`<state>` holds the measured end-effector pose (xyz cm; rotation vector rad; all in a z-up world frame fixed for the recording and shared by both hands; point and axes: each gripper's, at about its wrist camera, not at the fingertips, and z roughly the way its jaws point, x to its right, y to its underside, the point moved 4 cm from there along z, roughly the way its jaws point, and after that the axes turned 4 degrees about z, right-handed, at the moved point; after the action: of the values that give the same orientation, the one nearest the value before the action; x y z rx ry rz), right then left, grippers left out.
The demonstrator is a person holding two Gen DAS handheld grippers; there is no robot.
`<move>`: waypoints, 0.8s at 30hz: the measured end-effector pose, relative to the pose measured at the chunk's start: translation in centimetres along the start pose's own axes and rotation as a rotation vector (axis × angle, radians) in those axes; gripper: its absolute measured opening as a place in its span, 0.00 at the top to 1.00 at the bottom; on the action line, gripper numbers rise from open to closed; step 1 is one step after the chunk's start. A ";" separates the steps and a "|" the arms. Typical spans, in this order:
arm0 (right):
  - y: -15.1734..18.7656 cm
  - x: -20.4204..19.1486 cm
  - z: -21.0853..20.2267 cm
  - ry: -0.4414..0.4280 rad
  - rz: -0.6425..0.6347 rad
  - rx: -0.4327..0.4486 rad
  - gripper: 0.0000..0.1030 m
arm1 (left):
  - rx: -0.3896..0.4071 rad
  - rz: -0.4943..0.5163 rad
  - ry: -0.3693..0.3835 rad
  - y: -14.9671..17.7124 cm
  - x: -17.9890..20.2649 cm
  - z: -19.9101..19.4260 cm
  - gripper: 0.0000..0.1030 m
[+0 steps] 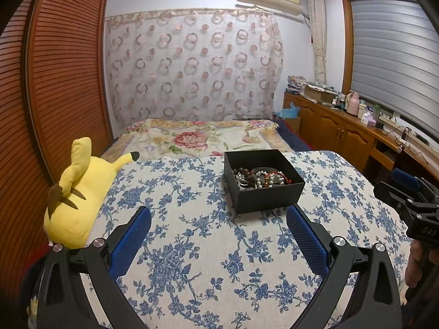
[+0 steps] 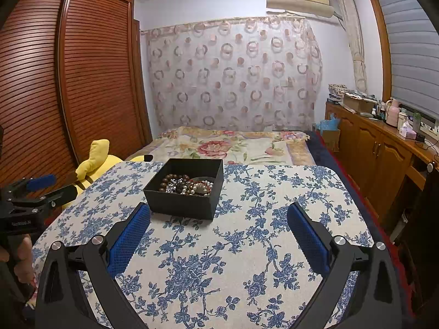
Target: Organize jewelry
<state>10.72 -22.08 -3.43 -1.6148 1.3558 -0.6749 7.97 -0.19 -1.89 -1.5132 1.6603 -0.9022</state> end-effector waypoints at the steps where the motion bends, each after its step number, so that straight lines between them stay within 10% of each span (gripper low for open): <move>1: 0.0 0.0 -0.1 0.000 0.001 0.000 0.02 | 0.000 0.000 0.001 0.0 0.0 0.0 0.08; 24: 0.1 -0.2 0.1 -0.001 0.000 -0.001 0.02 | 0.002 -0.002 0.002 0.0 0.0 0.0 0.08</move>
<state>10.68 -21.88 -3.57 -1.6155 1.3558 -0.6737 7.95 -0.16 -1.89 -1.5132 1.6597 -0.9064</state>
